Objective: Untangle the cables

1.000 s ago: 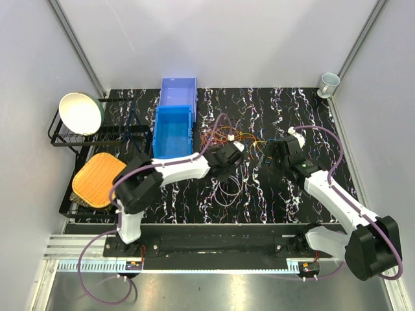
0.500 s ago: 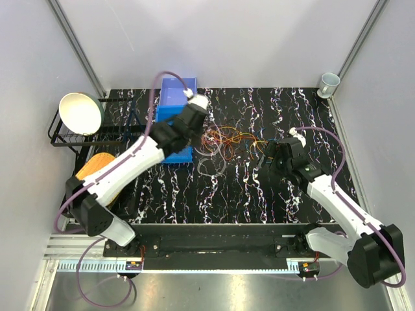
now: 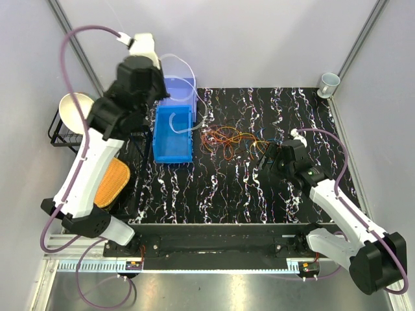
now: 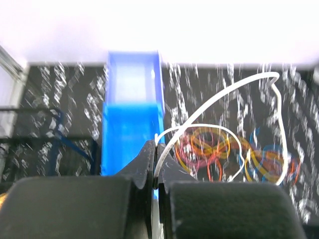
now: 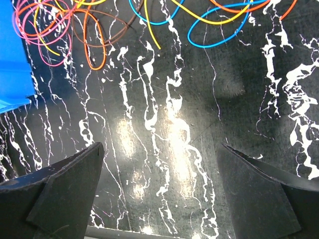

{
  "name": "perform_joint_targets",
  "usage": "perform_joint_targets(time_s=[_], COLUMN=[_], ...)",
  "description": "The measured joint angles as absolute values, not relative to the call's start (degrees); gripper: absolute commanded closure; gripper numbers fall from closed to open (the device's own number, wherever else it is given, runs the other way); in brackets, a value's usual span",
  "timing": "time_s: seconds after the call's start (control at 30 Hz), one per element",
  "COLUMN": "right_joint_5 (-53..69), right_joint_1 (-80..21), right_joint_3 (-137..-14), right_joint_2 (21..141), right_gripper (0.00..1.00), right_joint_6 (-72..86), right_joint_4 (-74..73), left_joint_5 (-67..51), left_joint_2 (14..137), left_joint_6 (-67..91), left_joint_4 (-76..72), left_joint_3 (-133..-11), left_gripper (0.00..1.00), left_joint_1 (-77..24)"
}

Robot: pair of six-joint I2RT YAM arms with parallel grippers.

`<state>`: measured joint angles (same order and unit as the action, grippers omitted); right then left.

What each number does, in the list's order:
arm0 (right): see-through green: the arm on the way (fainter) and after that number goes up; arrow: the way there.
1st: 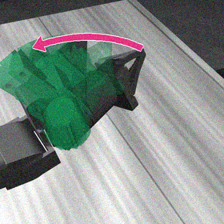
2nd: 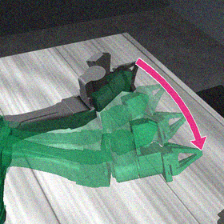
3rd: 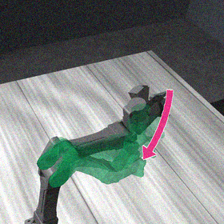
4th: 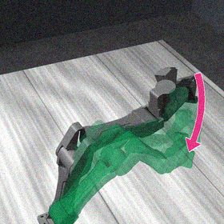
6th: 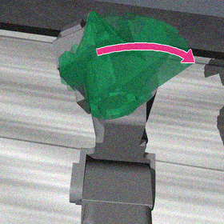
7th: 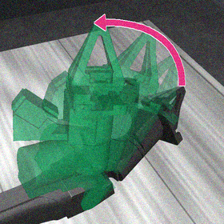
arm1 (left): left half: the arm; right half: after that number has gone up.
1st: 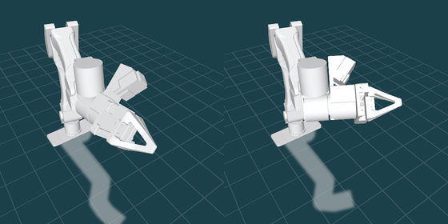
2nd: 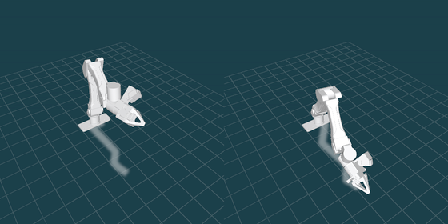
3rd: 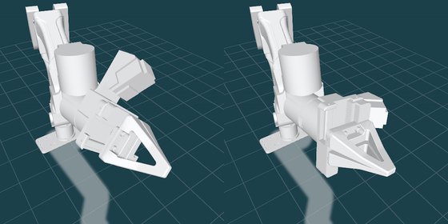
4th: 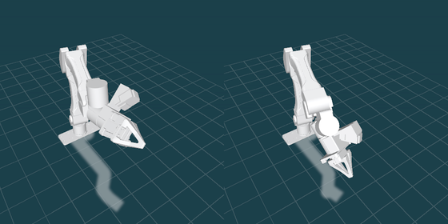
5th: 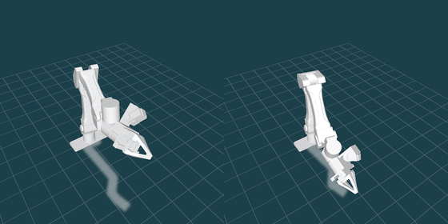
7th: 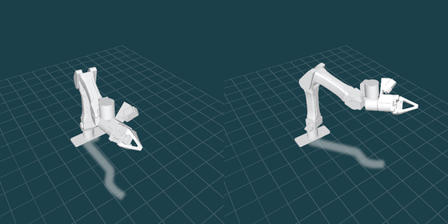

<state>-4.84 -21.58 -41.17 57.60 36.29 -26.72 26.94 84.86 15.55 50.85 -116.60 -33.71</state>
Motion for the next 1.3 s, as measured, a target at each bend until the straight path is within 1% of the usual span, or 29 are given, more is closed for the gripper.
perform_joint_targets(time_s=[0.23, 0.43, 0.67, 0.87, 1.07, 1.3], right_joint_5=[-3.73, -2.42, -0.91, -0.78, -0.75, -0.51], right_joint_1=[-21.58, -21.58, -21.58, -21.58, -21.58, -21.58], right_joint_3=[-40.25, -39.86, -38.74, -38.24, -38.24, -38.24], right_joint_2=[57.60, 57.67, 57.78, 58.98, 63.20, 68.88], right_gripper=[0.00, 0.00, 0.00, 0.00, 0.00, 0.00], right_joint_6=[36.29, 36.34, 36.34, 36.27, 35.77, 35.33], right_joint_4=[-26.57, -25.87, -25.06, -24.99, -23.70, -21.96], left_joint_5=[28.14, 25.23, 22.52, 18.94, 16.14, 14.11], left_joint_2=[89.01, 101.12, 111.98, 119.94, 125.14, 131.28], left_joint_6=[13.82, 13.72, 12.99, 14.46, 16.53, 17.61], left_joint_4=[46.13, 41.25, 33.89, 28.40, 23.83, 19.11], left_joint_3=[-126.72, -133.23, -132.70, -135.98, -136.03, -135.37], left_gripper=[1.00, 1.00, 1.00, 1.00, 1.00, 0.99], left_joint_1=[-27.92, -21.30, -17.82, -14.13, -10.55, -10.02])
